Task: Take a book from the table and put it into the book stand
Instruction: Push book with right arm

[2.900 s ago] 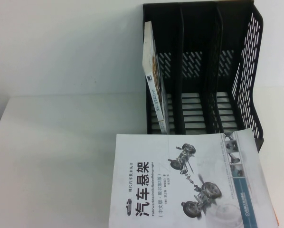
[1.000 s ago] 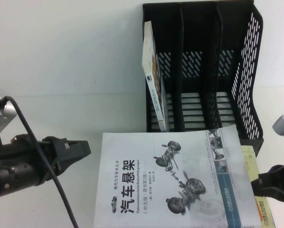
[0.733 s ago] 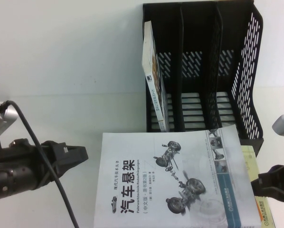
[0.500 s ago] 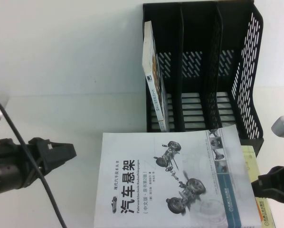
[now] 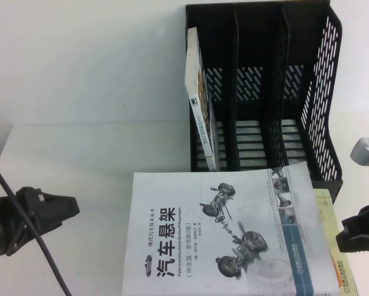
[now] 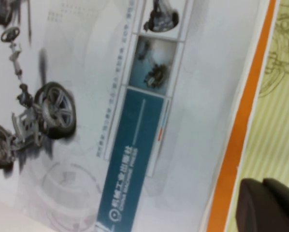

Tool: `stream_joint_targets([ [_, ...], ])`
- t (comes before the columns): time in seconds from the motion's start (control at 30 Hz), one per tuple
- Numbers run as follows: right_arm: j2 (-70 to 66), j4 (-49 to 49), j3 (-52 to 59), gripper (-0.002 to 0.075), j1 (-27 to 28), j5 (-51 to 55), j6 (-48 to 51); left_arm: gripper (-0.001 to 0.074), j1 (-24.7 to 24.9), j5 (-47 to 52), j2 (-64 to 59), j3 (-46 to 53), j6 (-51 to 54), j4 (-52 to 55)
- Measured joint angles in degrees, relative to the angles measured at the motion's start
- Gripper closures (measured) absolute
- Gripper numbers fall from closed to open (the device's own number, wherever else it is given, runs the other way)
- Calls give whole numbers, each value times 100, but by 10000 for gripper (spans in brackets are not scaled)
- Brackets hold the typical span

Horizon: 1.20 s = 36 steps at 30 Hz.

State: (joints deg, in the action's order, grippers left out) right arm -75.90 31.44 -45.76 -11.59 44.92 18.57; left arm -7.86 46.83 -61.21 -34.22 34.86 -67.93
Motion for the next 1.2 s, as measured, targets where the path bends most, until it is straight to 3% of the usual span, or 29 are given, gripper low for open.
stream_joint_targets([
  [0.47, -48, 745, -41, 728, 0, -100, 193, 406, 0, 102, -361, 0, -7, -168],
  [0.63, -48, 856, -63, 728, 0, -235, 228, 456, 0, 194, -536, 0, 176, -413],
  [0.93, -48, -180, -133, 728, 0, -168, -448, 512, 0, 316, -627, 0, 286, -451],
  [1.2, -116, 115, -133, 728, -35, -143, -155, 513, 0, 353, -627, 0, 337, -451],
])
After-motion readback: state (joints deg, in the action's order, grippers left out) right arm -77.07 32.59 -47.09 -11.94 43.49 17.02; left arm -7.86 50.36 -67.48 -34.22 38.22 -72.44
